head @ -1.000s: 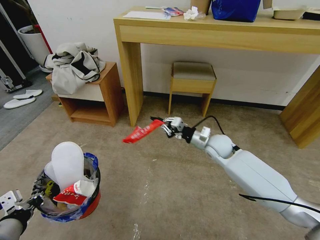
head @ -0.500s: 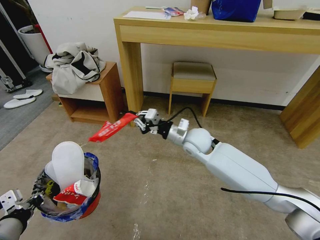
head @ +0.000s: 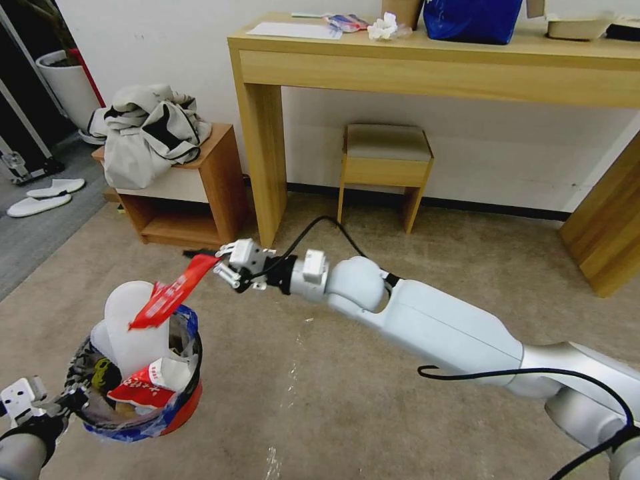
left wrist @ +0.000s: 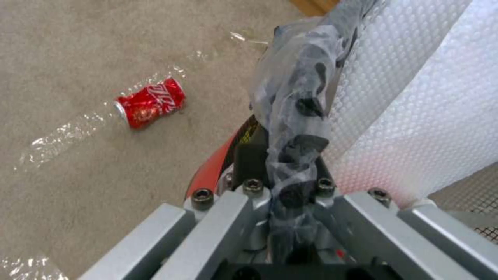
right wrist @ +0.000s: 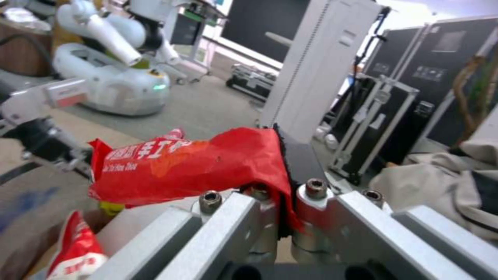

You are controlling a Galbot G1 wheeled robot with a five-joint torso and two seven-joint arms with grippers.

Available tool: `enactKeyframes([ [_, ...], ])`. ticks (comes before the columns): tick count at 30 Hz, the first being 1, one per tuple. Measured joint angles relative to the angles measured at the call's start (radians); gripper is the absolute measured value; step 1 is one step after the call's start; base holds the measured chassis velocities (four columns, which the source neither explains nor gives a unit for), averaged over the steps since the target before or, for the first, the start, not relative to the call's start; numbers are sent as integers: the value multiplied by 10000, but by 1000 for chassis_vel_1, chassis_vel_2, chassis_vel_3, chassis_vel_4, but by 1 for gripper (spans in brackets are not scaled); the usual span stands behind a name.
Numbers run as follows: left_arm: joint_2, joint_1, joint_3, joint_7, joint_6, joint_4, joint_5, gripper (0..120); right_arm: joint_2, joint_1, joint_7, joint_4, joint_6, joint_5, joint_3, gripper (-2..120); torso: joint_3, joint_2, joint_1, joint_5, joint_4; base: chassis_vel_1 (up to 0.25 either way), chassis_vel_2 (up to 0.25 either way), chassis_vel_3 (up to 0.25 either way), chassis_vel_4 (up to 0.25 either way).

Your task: Pick up the trash bin and place the garbage on the floor into it.

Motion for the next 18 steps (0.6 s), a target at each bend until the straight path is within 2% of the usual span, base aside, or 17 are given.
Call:
enactKeyframes([
  [18, -16, -14, 17, -16, 4, -132, -43, 0, 190, 554, -47, -509, 34, -475, -1448, 0, 0, 0, 0, 1, 0, 0, 0, 0, 0],
])
